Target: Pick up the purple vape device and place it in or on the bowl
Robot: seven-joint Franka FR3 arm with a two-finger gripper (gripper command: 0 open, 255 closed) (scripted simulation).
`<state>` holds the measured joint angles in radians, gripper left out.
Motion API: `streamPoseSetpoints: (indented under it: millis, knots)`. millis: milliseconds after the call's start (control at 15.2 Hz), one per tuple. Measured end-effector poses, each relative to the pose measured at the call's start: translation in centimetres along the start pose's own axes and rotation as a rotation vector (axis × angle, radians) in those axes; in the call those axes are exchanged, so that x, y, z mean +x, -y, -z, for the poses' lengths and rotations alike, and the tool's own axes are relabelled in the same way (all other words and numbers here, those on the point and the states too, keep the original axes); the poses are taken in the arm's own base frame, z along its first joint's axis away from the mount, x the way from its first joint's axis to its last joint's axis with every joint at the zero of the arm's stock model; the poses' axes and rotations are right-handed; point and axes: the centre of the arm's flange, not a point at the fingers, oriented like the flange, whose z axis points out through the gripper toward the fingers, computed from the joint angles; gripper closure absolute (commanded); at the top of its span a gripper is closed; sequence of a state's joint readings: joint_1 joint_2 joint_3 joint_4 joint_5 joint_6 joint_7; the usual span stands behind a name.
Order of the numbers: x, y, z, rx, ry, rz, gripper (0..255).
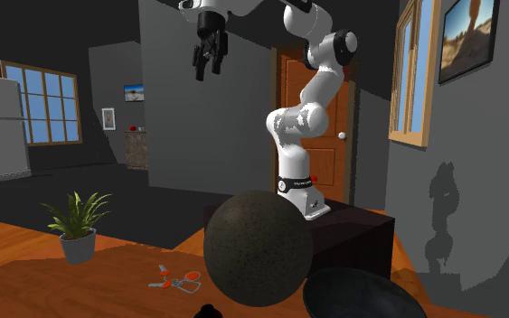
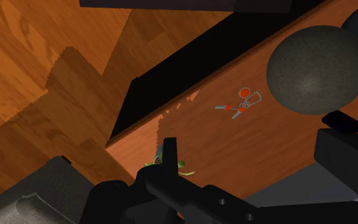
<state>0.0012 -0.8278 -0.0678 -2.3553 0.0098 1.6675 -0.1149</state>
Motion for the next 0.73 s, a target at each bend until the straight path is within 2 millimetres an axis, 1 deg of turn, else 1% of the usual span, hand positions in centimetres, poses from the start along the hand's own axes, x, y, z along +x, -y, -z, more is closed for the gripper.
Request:
streamPoseSetpoints:
  millis: [66,132,396,528,594,660,726]
  knots:
    - [0.0,0.0,0.0,0.0,0.0,0.0,0]
    - [-0.1,0.6,-0.3,-0.001,0.0,-0.004,0]
    - [0.6,4.5,-2.8,-0.013,0.001,-0.039,0]
    - [0.8,6.5,-4.4,-0.019,0.001,-0.059,0]
    - [0.9,7.8,-5.2,-0.022,0.001,-0.068,0]
    - [1.5,9.0,-5.8,-0.025,0.001,-0.079,0]
    - [1.6,10.3,-6.6,-0.029,0.002,-0.089,0]
